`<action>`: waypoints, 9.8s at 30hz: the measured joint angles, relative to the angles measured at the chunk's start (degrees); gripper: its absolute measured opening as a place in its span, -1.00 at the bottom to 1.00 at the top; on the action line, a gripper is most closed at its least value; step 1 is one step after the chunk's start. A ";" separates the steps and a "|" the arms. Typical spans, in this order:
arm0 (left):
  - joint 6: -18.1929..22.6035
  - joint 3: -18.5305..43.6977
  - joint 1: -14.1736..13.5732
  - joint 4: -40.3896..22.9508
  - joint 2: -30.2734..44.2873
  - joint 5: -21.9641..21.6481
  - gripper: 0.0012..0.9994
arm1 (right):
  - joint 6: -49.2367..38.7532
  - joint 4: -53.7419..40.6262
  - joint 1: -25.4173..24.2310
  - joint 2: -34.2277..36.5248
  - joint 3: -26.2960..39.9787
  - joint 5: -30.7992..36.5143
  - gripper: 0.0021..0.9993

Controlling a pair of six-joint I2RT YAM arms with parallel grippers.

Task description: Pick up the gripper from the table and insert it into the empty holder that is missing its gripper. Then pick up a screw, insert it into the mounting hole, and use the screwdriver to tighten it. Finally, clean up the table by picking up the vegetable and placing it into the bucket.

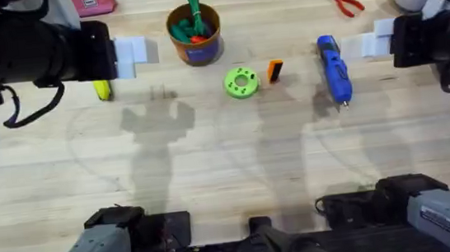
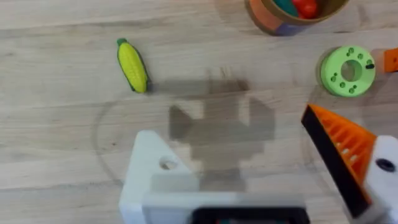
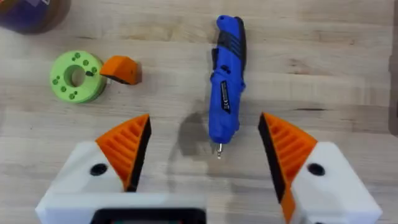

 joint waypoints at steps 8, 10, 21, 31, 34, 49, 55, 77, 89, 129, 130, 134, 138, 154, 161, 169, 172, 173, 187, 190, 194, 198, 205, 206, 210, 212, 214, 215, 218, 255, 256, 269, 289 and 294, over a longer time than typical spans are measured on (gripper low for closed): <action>4.78 -0.19 0.00 8.08 0.55 0.44 0.97 | 0.00 0.00 0.00 0.01 0.00 0.00 0.99; 5.50 -1.30 0.00 11.38 0.61 1.22 0.97 | 0.00 0.00 0.00 0.01 0.00 0.00 0.99; 6.40 -30.30 0.00 43.10 -16.15 15.11 0.97 | 0.00 0.00 0.00 -0.01 0.00 0.00 0.99; 6.43 -51.69 0.00 62.79 -39.52 30.77 0.97 | 0.00 0.00 0.00 0.00 0.00 0.00 0.99; 6.35 -55.91 0.00 69.00 -44.31 36.07 0.97 | 0.00 0.00 0.00 0.01 0.00 0.00 0.99; -7.34 -65.96 0.00 84.09 -55.01 50.58 0.97 | 0.00 0.00 0.00 0.00 0.00 0.00 0.99; -8.44 -66.01 0.00 77.09 -59.00 53.20 0.97 | 0.00 0.00 0.00 0.01 0.00 0.00 0.99; -0.74 -66.10 3.13 54.01 -59.77 66.06 0.97 | 0.00 0.00 0.00 0.01 0.00 0.00 0.99; 8.26 -66.10 3.13 49.95 -59.80 70.24 0.97 | 0.00 0.00 0.00 0.00 0.00 0.00 0.99; 8.28 -66.10 3.13 49.99 -59.80 70.18 0.97 | 0.00 0.00 0.00 0.01 0.00 0.00 0.99; 8.28 -66.10 3.13 49.99 -59.80 70.18 0.97 | 0.00 0.00 0.00 -0.01 0.00 0.00 0.99; 8.28 -66.10 3.13 49.99 -59.80 70.18 0.97 | 0.00 0.00 0.00 0.00 0.00 0.00 0.99; 8.28 -66.10 3.13 49.99 -59.80 70.18 0.97 | 1.22 -1.58 0.00 0.01 0.09 -0.02 0.99; 8.28 -66.10 3.13 49.99 -59.80 70.18 0.97 | 13.58 -12.55 9.86 17.24 11.06 0.02 0.99; 8.28 -66.10 3.13 49.99 -59.80 70.18 0.97 | 24.13 -16.09 18.32 27.95 22.84 2.34 0.99; 8.28 -66.10 3.13 49.99 -59.80 70.18 0.97 | 29.27 -15.96 24.06 36.42 27.36 3.26 0.99; 8.28 -66.10 3.13 49.99 -59.80 70.18 0.97 | 30.03 -16.12 24.26 39.08 27.67 3.28 0.98; 8.28 -66.10 3.13 49.99 -59.80 70.18 0.97 | 30.20 -16.38 24.26 39.96 27.95 3.30 0.99; 8.28 -66.10 3.13 49.99 -59.80 70.18 0.97 | 30.53 -17.51 26.14 46.71 33.64 3.54 0.99; 8.28 -66.10 3.13 49.99 -59.80 70.18 0.97 | 30.53 -17.29 26.14 47.45 33.64 3.54 0.99; 8.28 -66.10 3.13 49.99 -59.80 70.18 0.97 | 30.53 -17.11 26.14 48.38 33.64 3.90 0.99; 8.28 -66.10 3.13 49.99 -59.80 70.17 0.97 | 30.53 -17.02 26.14 50.38 33.64 5.44 0.99; 8.28 -66.10 3.13 49.99 -59.80 70.18 0.97 | 30.70 -15.23 26.08 52.40 33.64 6.66 0.94; 8.28 -66.10 3.13 49.99 -59.80 70.18 0.97 | 30.69 -14.91 26.09 52.44 33.64 6.73 0.93; 8.28 -66.10 3.13 49.99 -59.80 70.18 0.97 | 30.95 -14.64 25.86 53.21 33.73 6.73 0.92; 8.28 -66.10 3.13 49.99 -59.80 70.18 0.97 | 31.23 -14.58 25.52 54.01 33.74 6.65 0.91; 8.28 -66.10 3.13 49.99 -59.80 70.18 0.97 | 31.41 -14.53 25.05 54.74 33.73 6.45 0.91; 8.28 -66.10 3.13 49.99 -59.80 70.18 0.97 | 31.52 -14.46 24.78 55.06 33.73 6.39 0.90; 8.28 -66.10 3.13 49.99 -59.80 70.18 0.97 | 31.57 -14.40 24.25 55.28 33.73 6.25 0.83; 8.28 -66.10 3.13 49.99 -59.80 70.18 0.97 | 31.95 -11.23 24.03 35.83 33.48 -0.89 -0.98; 8.28 -66.10 3.13 49.99 -59.80 70.16 0.97 | 31.97 -9.12 23.87 33.78 32.53 -1.93 -0.98; 8.28 -66.10 3.13 49.99 -59.80 70.18 0.97 | 36.00 21.65 20.61 8.25 2.28 -20.37 -0.99; 8.28 -66.10 3.13 49.99 -59.80 70.16 0.97 | 54.62 64.73 20.59 3.16 -30.10 -53.67 -0.99; 8.28 -66.10 3.13 49.99 -59.80 70.18 0.97 | 54.42 71.38 20.59 4.78 -34.13 -60.00 -0.99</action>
